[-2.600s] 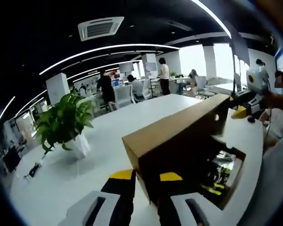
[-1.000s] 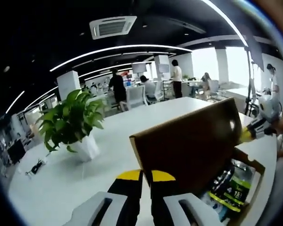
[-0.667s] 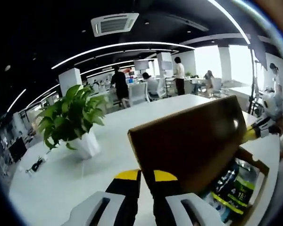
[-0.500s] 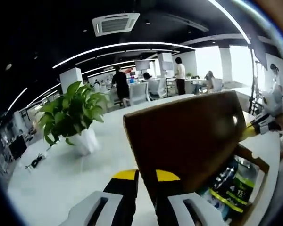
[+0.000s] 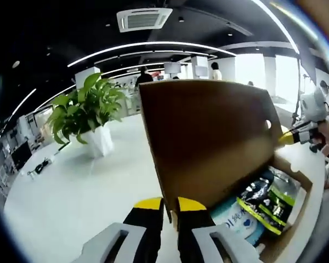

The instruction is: Operate the shoe box by opening the lid, removing the specified soft item, and placing it in the target area until the item is outside and the box remains undamaged.

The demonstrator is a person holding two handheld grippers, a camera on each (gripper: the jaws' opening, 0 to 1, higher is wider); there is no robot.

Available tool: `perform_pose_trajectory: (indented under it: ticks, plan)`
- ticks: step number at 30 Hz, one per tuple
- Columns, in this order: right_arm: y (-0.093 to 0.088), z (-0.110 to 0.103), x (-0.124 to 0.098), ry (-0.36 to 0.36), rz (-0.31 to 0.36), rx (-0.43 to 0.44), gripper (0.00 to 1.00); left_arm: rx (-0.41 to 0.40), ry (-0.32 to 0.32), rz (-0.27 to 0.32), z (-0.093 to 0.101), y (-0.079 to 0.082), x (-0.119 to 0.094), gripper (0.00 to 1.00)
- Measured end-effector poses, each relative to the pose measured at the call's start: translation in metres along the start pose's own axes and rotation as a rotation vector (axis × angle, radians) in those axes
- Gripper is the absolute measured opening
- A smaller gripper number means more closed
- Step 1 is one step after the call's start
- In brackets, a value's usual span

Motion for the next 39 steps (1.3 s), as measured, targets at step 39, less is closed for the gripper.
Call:
perform_pose_trajectory:
  ticks: [39]
  plan:
    - [0.004, 0.011, 0.025, 0.018, -0.082, -0.009, 0.03, -0.057, -0.056, -0.154, -0.013, 0.016, 0.041, 0.03]
Point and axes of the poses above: the point that each gripper's makers call its tool centre point, and the gripper's own axes: x roughly forward along the fingers, z roughly to its right, y roughly out of its top, the point moved 10 cm from there along -x, roughly backward along the fingers, and after that the axes turned 1 degree about -y, right-handed, at the moved point
